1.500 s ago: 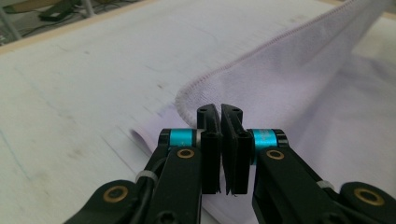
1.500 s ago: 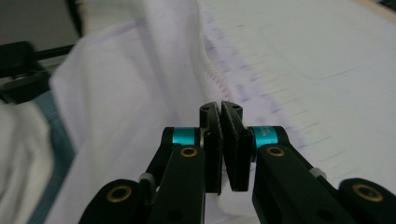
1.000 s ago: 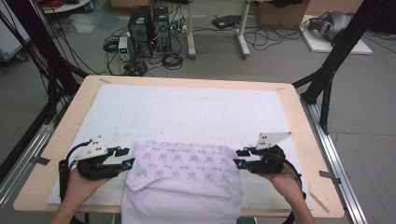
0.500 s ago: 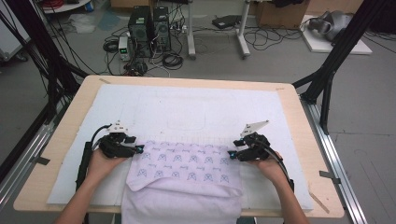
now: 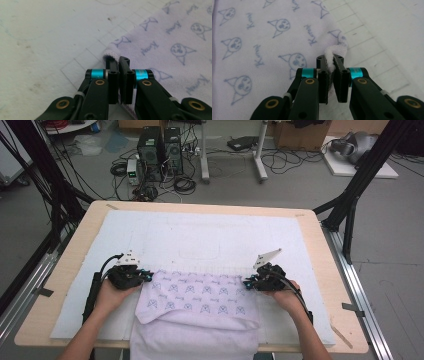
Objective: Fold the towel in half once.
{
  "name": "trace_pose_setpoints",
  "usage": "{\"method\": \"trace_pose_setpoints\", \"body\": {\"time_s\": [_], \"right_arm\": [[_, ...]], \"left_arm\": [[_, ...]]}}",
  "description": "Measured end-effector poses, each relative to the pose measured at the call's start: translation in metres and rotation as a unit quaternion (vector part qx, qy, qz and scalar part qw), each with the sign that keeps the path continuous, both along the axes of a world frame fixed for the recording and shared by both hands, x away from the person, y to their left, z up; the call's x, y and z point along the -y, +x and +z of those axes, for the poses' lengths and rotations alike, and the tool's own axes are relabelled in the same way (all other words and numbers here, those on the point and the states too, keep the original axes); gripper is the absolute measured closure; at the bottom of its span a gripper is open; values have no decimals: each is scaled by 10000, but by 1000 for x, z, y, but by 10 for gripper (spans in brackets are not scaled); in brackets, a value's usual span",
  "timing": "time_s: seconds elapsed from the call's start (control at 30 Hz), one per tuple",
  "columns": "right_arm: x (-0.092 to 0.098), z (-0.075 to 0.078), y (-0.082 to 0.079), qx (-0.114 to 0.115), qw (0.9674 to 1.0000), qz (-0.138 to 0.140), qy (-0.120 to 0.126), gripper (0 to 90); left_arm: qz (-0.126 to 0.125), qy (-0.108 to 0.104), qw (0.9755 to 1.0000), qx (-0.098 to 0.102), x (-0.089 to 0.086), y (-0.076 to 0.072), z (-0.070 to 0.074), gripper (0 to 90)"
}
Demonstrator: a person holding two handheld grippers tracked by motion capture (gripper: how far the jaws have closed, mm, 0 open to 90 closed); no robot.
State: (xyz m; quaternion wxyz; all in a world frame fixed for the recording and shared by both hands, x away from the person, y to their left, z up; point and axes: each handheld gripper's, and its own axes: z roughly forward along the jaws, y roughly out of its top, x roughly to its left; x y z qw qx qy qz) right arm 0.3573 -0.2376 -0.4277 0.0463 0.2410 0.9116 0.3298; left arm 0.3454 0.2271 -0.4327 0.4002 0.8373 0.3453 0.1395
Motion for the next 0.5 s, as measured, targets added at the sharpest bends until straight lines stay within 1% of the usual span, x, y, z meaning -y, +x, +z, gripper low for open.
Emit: {"method": "trace_pose_setpoints", "body": {"time_s": [0.03,0.1,0.13,0.17,0.2,0.27,0.33,0.37,0.4,0.47,0.5], "right_arm": [[0,2,3,44,10000,-20,12,840],[2,12,10,95,9998,-133,73,842],[3,19,15,209,9995,-173,149,842],[3,26,19,257,9991,-259,193,842],[3,33,24,362,9987,-313,189,843],[3,47,38,490,9977,-446,135,843],[4,65,52,637,9962,-583,80,843],[5,74,60,710,9953,-649,98,843],[5,85,66,752,9944,-730,147,844],[5,108,78,902,9926,-800,120,845],[3,120,83,1031,9913,-817,104,845]], "left_arm": [[62,-94,9999,37,-1,3,3,870],[154,-166,9997,89,-1,11,12,870],[206,-182,9995,147,0,16,16,871],[220,-154,9995,170,1,23,22,871],[273,-197,9992,201,1,29,28,871],[357,-189,9988,290,1,44,41,871],[501,-199,9980,336,-1,60,57,871],[582,-189,9973,401,-1,67,67,871],[618,-151,9969,457,-2,74,77,871],[689,-72,9958,602,0,87,100,872],[704,-26,9951,699,1,92,113,872]]}}
